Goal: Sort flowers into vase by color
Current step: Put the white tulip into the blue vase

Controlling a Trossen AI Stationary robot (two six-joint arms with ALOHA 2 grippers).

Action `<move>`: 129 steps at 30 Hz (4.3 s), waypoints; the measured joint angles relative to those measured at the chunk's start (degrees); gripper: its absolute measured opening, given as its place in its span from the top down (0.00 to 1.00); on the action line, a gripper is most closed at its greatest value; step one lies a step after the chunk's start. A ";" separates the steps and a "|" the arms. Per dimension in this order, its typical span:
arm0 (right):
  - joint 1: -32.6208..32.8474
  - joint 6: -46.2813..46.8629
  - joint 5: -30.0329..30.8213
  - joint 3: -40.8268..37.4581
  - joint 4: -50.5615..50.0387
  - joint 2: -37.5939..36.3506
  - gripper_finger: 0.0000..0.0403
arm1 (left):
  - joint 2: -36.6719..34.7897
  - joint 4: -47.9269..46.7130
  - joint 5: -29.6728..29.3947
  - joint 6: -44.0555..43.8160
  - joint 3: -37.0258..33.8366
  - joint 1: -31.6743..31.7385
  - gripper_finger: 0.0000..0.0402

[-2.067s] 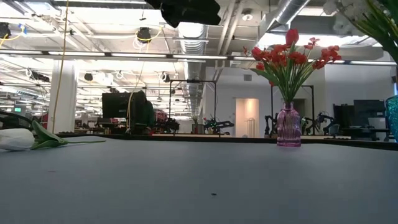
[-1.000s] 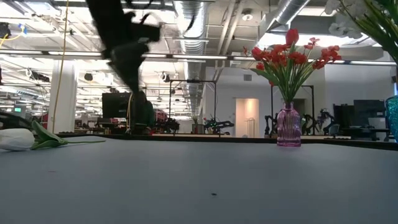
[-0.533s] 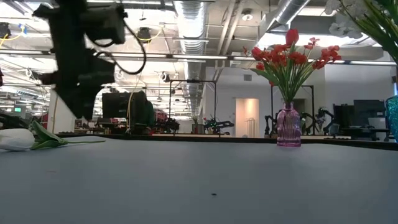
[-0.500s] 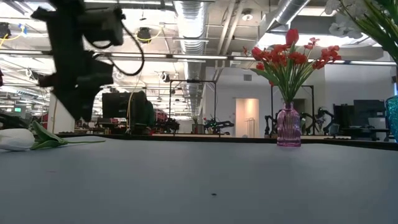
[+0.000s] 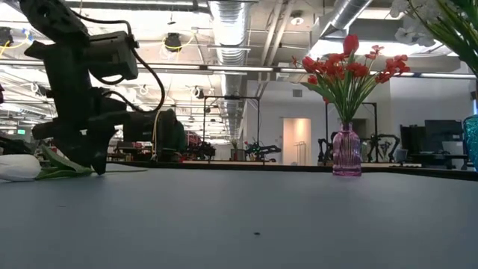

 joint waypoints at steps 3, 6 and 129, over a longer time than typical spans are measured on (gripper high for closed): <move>-0.35 0.02 -0.02 0.00 0.62 0.00 0.76 | 0.93 -1.60 -0.51 -0.93 0.12 -0.62 0.59; -0.51 0.00 -0.04 0.00 1.76 -0.02 0.76 | 0.98 1.44 -0.57 1.38 0.04 -2.11 0.60; -18.22 -40.50 33.06 0.13 57.44 16.70 0.76 | 20.20 -4.28 -25.33 73.48 39.85 -38.52 1.00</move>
